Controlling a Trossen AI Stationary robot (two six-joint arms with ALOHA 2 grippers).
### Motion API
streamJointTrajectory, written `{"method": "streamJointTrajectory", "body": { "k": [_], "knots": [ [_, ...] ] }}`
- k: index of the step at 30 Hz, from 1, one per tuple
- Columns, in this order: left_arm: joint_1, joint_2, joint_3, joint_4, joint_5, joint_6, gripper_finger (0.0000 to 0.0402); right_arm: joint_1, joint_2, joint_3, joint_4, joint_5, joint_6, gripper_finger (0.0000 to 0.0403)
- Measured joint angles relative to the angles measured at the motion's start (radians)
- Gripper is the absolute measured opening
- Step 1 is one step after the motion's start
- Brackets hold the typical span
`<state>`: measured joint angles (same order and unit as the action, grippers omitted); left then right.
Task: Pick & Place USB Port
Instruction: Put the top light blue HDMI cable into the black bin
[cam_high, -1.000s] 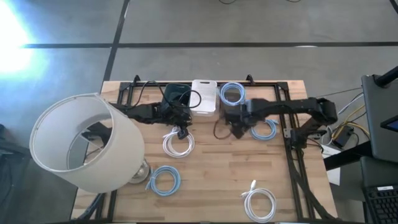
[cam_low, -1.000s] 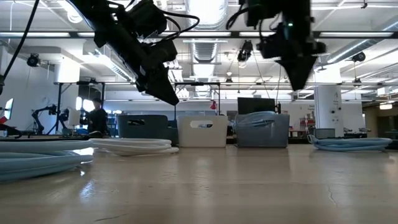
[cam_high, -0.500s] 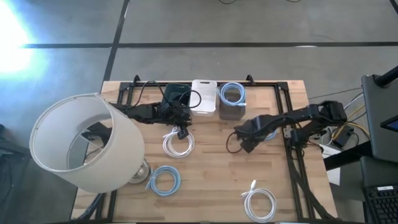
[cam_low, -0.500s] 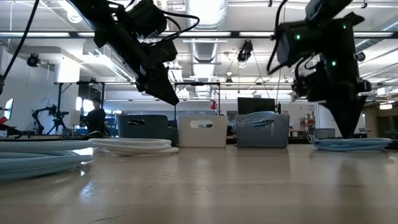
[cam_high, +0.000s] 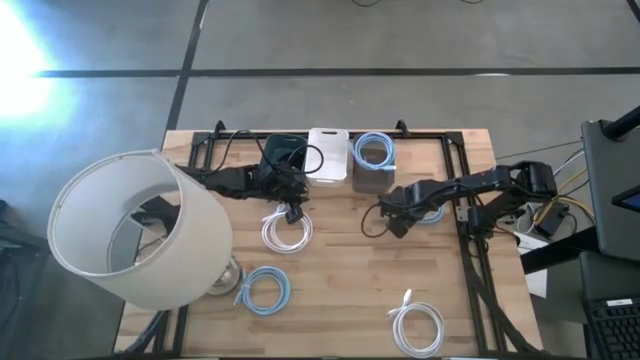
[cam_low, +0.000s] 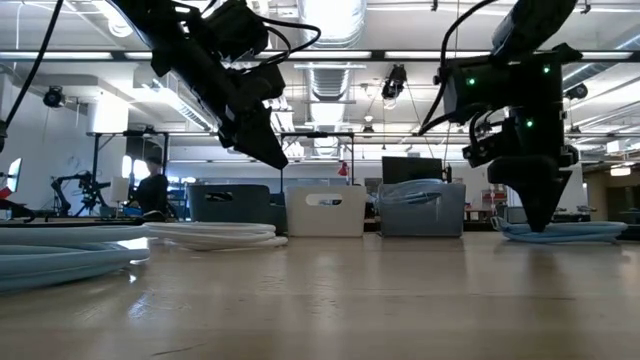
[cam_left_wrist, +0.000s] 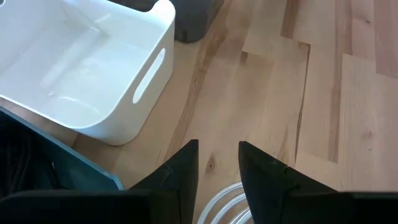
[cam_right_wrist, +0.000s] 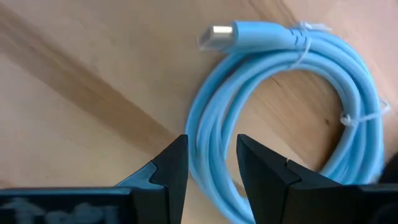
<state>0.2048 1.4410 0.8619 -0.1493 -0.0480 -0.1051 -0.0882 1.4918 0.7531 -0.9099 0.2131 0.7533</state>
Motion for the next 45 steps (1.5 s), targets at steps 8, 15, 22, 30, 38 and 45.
{"method": "streamJointTrajectory", "body": {
  "k": [8,15,22,30,38,45],
  "knots": [
    [0.000,0.000,0.000,0.000,-0.004,-0.002,0.0117,-0.021,-0.006,-0.103,0.154,0.000,0.024,0.0129],
    [0.000,0.000,0.000,0.000,-0.003,-0.002,0.0117,-0.010,-0.014,-0.080,0.150,-0.001,0.012,0.0055],
    [0.000,0.000,0.000,0.000,-0.002,-0.003,0.0117,-0.007,-0.063,0.046,0.041,0.023,-0.023,0.0017],
    [0.000,0.000,0.000,0.000,-0.002,-0.001,0.0117,-0.007,-0.118,0.290,-0.219,0.293,0.027,0.0015],
    [0.000,0.000,0.000,0.000,-0.002,0.000,0.0117,-0.017,-0.086,0.388,0.178,0.461,-0.240,0.0014],
    [0.000,0.000,0.000,0.000,-0.001,0.000,0.0117,-0.070,0.072,0.384,0.321,0.461,-0.321,0.0014]
  ]
}}
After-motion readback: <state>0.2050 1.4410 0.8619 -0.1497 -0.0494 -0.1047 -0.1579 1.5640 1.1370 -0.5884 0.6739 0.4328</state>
